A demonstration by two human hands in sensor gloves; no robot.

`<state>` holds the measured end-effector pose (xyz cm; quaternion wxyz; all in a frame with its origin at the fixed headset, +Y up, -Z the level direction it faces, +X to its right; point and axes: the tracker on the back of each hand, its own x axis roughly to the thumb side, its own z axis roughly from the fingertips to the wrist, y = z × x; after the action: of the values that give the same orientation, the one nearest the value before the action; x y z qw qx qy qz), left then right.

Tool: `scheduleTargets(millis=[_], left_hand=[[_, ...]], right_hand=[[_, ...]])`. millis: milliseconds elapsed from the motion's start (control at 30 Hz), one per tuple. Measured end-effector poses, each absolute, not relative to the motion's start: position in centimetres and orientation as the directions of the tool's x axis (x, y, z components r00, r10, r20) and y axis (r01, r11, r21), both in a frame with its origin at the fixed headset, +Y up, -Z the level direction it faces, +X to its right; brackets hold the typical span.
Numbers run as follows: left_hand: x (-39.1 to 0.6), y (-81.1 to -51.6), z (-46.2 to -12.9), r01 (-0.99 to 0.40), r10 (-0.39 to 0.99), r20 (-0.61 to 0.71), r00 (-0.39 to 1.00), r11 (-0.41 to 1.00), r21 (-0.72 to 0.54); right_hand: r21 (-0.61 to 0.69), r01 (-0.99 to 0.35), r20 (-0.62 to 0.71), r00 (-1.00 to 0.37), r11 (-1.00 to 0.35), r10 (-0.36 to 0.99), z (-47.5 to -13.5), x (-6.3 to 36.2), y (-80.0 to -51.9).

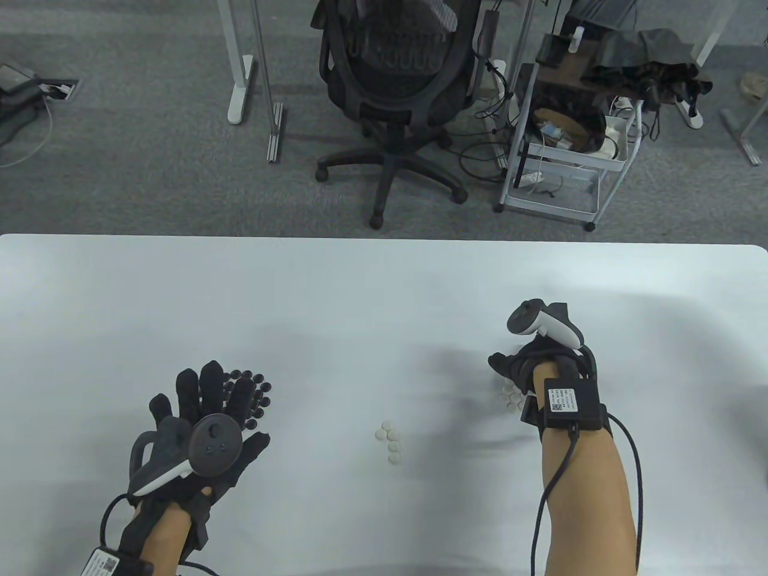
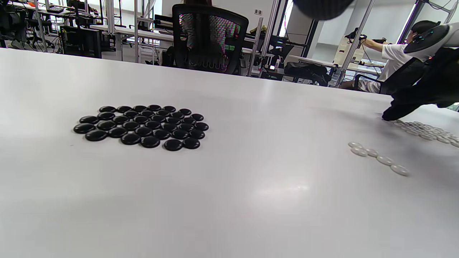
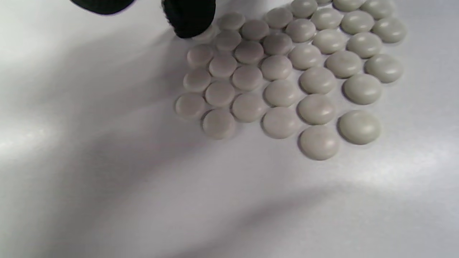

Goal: Go stone sorting task

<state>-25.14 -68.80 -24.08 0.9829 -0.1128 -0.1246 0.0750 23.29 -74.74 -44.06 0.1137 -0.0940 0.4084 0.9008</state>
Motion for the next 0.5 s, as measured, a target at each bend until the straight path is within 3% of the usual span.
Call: scheduleTargets(millis=[267, 500], left_hand=[[-25.1, -68.8, -24.1, -0.118, 0.174, 0.229, 0.958, 0.964, -0.240], [-25.0, -68.8, -24.1, -0.116, 0.172, 0.230, 0.958, 0.964, -0.241]], right_hand=[[0.708, -0.278, -0.214, -0.961, -0.649, 0.178, -43.7, 22.1, -73.2], [0.790, -0.049, 0.130, -0.961, -0.612, 0.244, -40.5, 15.1, -71.5]])
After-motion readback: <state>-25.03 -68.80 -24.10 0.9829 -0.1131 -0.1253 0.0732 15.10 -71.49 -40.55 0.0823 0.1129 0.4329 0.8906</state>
